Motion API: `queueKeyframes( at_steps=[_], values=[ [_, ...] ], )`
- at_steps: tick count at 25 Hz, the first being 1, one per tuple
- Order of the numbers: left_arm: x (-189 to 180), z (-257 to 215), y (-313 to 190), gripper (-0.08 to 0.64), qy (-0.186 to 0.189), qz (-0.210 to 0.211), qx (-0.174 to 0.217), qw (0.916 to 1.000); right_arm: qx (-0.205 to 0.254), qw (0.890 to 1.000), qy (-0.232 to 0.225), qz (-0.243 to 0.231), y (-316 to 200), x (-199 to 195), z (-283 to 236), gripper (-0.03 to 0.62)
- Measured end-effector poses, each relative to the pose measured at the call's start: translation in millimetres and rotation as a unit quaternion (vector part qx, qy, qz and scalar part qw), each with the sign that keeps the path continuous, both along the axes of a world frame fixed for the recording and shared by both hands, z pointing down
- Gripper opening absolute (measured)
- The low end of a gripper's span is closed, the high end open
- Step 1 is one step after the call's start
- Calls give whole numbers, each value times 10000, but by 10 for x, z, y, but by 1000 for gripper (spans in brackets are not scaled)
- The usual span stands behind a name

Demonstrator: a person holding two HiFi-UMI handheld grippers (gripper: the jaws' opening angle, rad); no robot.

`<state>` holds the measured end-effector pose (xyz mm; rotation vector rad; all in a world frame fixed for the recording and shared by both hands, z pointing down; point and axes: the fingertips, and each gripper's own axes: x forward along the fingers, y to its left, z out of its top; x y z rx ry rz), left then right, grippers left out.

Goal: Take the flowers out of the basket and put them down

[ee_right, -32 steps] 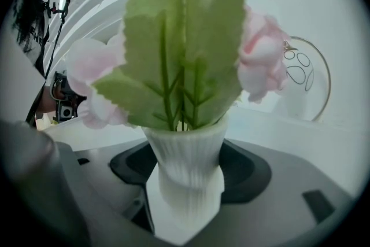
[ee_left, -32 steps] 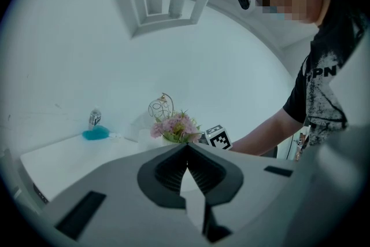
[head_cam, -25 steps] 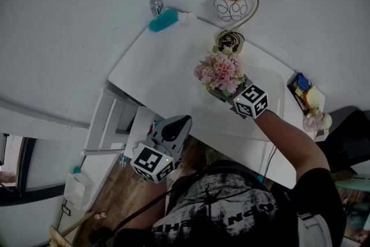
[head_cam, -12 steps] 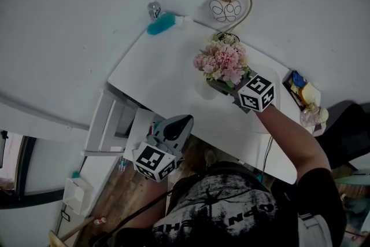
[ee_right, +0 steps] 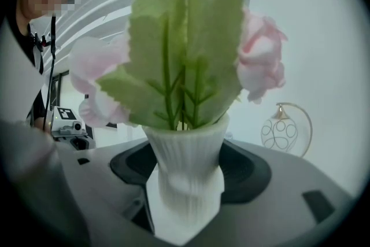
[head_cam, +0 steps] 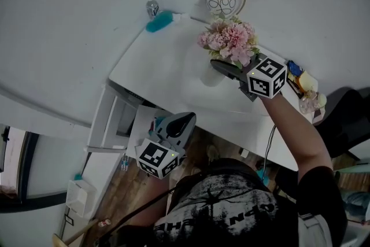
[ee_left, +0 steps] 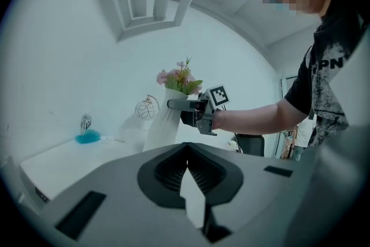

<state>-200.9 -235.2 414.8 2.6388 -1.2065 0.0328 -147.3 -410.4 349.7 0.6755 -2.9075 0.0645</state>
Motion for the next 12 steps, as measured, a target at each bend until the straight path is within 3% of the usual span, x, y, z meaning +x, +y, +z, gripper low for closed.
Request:
queueKeyframes(
  at_steps=[8, 12],
  values=[
    [10, -25, 313, 14, 33, 372, 56, 9993, 219, 9984, -279, 436, 345, 147, -596, 336],
    [190, -33, 478, 14, -19, 599, 112, 9981, 416, 9961, -379, 681, 557, 438, -871, 336]
  ],
)
